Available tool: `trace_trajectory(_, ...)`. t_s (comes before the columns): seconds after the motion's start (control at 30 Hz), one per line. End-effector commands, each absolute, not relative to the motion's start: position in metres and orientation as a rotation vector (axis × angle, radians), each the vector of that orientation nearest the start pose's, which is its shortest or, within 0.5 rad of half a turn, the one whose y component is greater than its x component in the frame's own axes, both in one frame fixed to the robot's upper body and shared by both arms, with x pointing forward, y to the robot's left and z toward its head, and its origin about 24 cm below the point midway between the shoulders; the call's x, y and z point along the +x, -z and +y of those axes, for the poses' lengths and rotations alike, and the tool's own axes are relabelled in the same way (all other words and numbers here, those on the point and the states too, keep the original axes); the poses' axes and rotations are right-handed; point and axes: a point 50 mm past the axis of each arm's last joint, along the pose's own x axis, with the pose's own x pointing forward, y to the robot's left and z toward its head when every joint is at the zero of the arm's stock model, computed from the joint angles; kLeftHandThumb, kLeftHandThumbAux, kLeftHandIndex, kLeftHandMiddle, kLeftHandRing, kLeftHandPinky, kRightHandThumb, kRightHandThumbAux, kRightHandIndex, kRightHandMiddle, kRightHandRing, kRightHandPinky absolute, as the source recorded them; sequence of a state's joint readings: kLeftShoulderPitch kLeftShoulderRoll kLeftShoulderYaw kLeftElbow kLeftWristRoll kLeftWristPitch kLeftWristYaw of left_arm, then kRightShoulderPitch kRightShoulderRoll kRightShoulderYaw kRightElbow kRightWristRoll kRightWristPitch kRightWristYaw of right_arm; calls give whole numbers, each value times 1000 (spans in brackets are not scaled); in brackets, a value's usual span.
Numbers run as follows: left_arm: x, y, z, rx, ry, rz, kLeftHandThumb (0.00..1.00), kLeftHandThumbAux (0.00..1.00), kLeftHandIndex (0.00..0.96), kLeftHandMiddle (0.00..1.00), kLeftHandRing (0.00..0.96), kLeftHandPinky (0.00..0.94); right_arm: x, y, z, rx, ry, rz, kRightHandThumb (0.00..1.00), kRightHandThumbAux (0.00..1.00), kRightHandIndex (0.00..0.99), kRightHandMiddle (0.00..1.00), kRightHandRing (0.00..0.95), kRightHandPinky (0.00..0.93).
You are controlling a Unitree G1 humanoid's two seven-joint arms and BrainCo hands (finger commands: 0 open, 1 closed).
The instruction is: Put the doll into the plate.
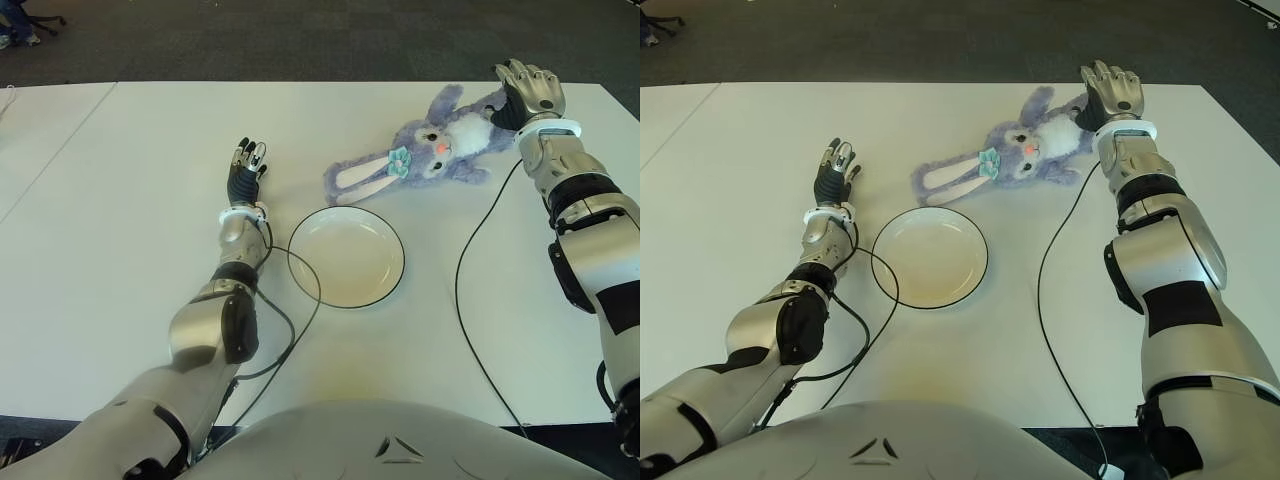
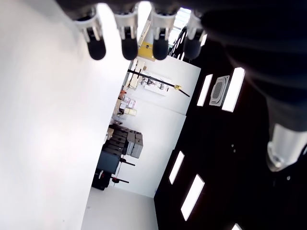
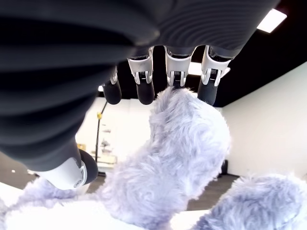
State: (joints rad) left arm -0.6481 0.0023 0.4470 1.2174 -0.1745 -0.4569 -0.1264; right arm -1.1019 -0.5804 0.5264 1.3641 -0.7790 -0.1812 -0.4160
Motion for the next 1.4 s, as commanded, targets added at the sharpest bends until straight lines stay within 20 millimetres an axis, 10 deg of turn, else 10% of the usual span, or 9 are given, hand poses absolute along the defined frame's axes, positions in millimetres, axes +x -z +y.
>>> trace_trajectory(0.03,248,99,140,-453,-218,579,0,552,0,0,0,25,396,-133,-246,-1591,136,-102,591,625,70,28,141,276)
trace_trajectory(0.43,249,99,138,-447,-212,579,0,557,0,0,0,21,393,-128,-249,-1574,132,-110,642,641,80,37,282,433)
trace_trajectory(0.67,251,98,137,-445,-219,579,0,558,0,0,0,19,385,-112,-260,-1570,60,-20,614,644,78,40,253,338)
trace_trajectory(0.73,251,98,137,-444,-221,580,0,560,0,0,0,26,377,-96,-267,-1558,-12,67,499,631,48,37,97,63)
trace_trajectory(0.8,251,98,137,-445,-221,580,0,562,0,0,1,29,369,-79,-272,-1531,-85,156,439,622,32,21,48,7)
trace_trajectory(1.4,249,98,138,-442,-220,575,0,551,0,0,2,29,342,-22,-242,-1123,-674,538,58,603,10,14,23,48)
